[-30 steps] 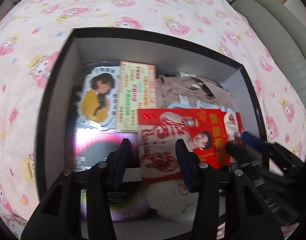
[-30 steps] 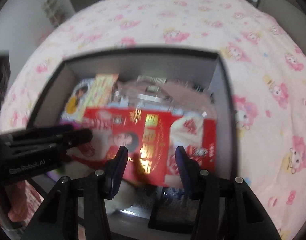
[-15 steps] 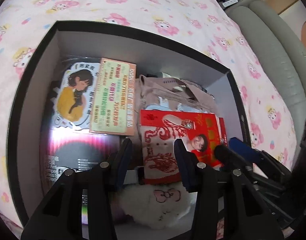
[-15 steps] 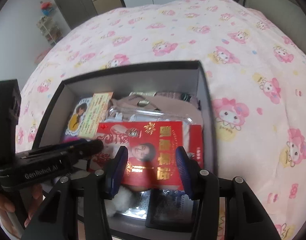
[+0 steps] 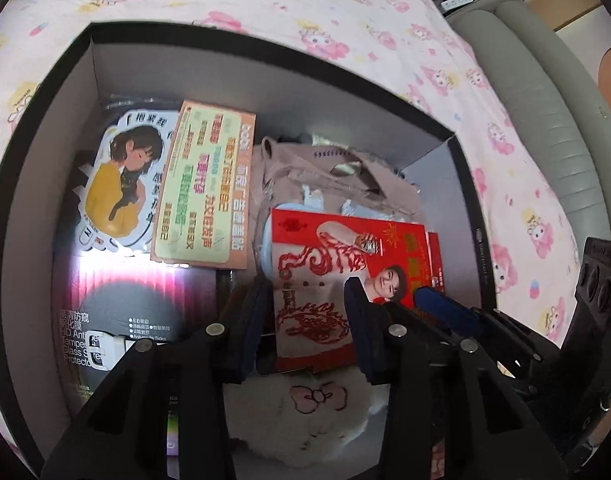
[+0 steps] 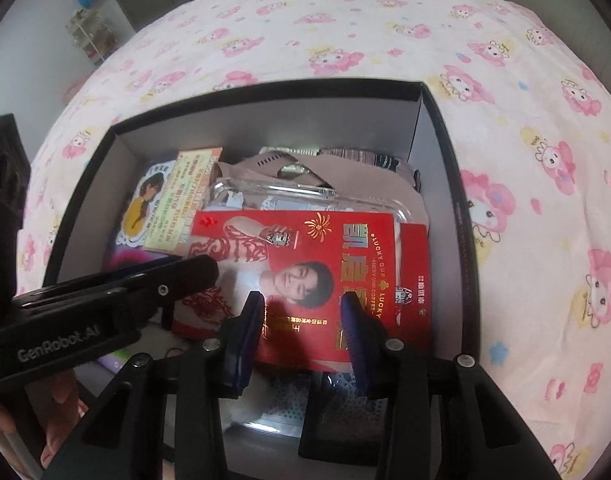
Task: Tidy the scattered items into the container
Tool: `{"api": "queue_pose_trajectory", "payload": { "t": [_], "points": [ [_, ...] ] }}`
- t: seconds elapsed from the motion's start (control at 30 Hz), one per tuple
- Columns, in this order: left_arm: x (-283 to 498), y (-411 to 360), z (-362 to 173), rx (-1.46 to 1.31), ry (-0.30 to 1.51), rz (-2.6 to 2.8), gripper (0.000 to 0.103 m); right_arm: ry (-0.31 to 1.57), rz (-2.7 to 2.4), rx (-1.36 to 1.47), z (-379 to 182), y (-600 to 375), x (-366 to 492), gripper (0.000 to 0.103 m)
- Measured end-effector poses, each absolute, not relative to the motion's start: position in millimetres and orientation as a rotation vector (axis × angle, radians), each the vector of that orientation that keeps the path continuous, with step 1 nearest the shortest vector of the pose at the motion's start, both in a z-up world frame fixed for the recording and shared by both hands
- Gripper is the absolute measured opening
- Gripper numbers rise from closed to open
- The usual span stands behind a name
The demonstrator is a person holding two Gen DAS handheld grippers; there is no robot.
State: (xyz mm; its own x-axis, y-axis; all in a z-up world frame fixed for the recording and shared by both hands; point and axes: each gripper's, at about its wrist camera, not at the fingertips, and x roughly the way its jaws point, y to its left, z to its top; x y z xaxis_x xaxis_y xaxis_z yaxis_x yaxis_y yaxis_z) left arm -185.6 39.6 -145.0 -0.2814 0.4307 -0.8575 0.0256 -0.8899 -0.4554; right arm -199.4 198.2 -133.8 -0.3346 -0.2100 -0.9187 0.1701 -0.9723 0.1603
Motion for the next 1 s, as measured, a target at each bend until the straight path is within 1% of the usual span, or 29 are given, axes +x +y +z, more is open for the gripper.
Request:
{"api": "queue_pose_trajectory", "payload": {
  "t": [0.1, 0.17, 0.23, 0.33, 0.37, 0.4, 0.43, 0.5, 0.53, 0.6, 0.63, 0.67, 0.73, 0.77, 0.8, 0.87, 1.0],
  "points": [
    [-186.7, 40.2, -143.9, -1.697, -0.55, 2.26, 0.041, -0.022, -2.404, 1.666, -137.2, 194.6, -201.7, 0.037],
    [-185.2, 40.9, -141.7, -1.694, -0.543, 2.259, 0.044, -0.021, -2.415, 1.664, -137.1, 194.5, -202.8, 0.037],
    [-182.1, 38.6, -137.3, -1.685, -0.535, 2.281, 0.048, -0.035, -2.417, 1.665, -136.9, 195.5, -203.3, 0.037],
    [-172.2, 31.2, -122.8, -1.63, -0.512, 2.346, 0.05, -0.052, -2.443, 1.646, -130.2, 198.0, -200.2, 0.038],
    [-169.0, 29.7, -115.9, -1.604, -0.506, 2.37, 0.052, -0.057, -2.459, 1.631, -125.7, 199.2, -198.8, 0.039],
    [-166.1, 29.3, -108.8, -1.575, -0.498, 2.396, 0.055, -0.062, -2.487, 1.604, -118.7, 200.6, -195.3, 0.043],
    [-158.6, 24.3, -96.3, -1.53, -0.485, 2.439, 0.06, -0.06, -2.521, 1.566, -109.7, 201.6, -191.1, 0.044],
    [-149.7, 20.2, -73.9, -1.448, -0.454, 2.525, 0.063, -0.034, -2.616, 1.463, -87.9, 202.0, -180.3, 0.046],
    [-146.2, 19.0, -62.5, -1.412, -0.429, 2.57, 0.067, -0.02, -2.652, 1.421, -79.0, 201.0, -176.3, 0.048],
    [-138.1, 14.3, -38.7, -1.334, -0.373, 2.664, 0.074, 0.005, -2.721, 1.326, -56.9, 199.6, -165.5, 0.056],
    [-145.7, 16.0, -28.4, -1.297, -0.349, 2.701, 0.077, 0.007, -2.737, 1.29, -48.5, 199.8, -161.2, 0.057],
    [-144.1, 14.4, -18.1, -1.263, -0.331, 2.73, 0.079, -0.002, -2.758, 1.249, -36.9, 200.4, -154.6, 0.06],
    [-141.1, 7.0, 2.3, -1.193, -0.316, 2.788, 0.092, -0.019, -2.792, 1.206, -21.3, 200.4, -145.8, 0.068],
    [-138.6, 3.9, 10.8, -1.162, -0.319, 2.808, 0.095, -0.025, -2.806, 1.188, -14.6, 199.2, -142.4, 0.074],
    [-133.6, 0.0, 21.4, -1.131, -0.325, 2.832, 0.099, -0.034, -2.831, 1.16, -4.9, 199.7, -136.7, 0.075],
    [-127.2, -6.8, 34.2, -1.082, -0.338, 2.865, 0.101, -0.044, -2.874, 1.107, 11.8, 200.5, -125.7, 0.077],
    [-102.9, -17.7, 61.2, -1.006, -0.333, 2.927, 0.102, -0.044, -2.92, 1.02, 44.2, 198.7, -102.1, 0.077]
  ]
}}
